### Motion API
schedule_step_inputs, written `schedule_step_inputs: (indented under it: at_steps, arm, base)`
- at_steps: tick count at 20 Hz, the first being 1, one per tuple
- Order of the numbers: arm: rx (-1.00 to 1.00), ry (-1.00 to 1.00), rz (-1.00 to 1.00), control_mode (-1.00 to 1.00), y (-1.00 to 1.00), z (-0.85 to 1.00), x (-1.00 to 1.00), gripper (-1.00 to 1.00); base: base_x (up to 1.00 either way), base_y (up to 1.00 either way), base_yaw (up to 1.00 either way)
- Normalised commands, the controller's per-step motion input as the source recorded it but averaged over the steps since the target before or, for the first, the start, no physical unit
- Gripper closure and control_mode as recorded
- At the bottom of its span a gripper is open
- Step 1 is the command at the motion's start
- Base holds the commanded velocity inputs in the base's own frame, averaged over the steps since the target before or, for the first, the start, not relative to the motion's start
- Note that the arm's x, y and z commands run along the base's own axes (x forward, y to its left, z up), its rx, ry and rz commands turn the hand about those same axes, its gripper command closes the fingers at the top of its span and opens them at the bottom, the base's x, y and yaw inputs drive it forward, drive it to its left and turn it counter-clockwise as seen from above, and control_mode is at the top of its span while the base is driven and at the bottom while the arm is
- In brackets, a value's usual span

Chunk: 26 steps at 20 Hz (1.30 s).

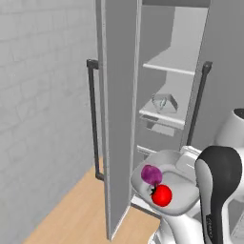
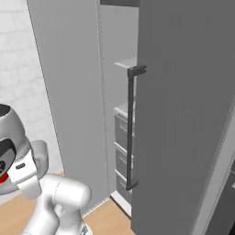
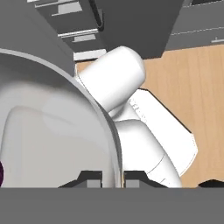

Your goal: Take the meat container that has the fish and place it on the second highest rack of the freezer. Then take the vegetable container that has the onion and tomato and place it on the highest rack of the freezer.

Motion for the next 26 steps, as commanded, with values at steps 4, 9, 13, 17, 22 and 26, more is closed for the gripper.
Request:
schedule_step_inputs:
  at_steps: [4, 9, 13, 17, 22, 26]
  arm:
    - [0.0, 0.0, 0.0, 1.0, 0.0, 0.0, 0.0, 1.0]
    - [0.0, 0.0, 0.0, 1.0, 0.0, 0.0, 0.0, 1.0]
    - [0.0, 0.0, 0.0, 1.0, 0.0, 0.0, 0.0, 1.0]
    - [0.0, 0.0, 0.0, 1.0, 0.0, 0.0, 0.0, 1.0]
    - [0.0, 0.0, 0.0, 1.0, 0.0, 0.0, 0.0, 1.0]
    - [0.0, 0.0, 0.0, 1.0, 0.0, 0.0, 0.0, 1.0]
  base:
    - [0.33, 0.04, -0.54]
    - [0.23, 0.07, -0.5]
    - [0.48, 0.42, -0.38]
    - [0.56, 0.35, -0.29]
    - [0.39, 0.22, -0.25]
    - [0.36, 0.36, -0.22]
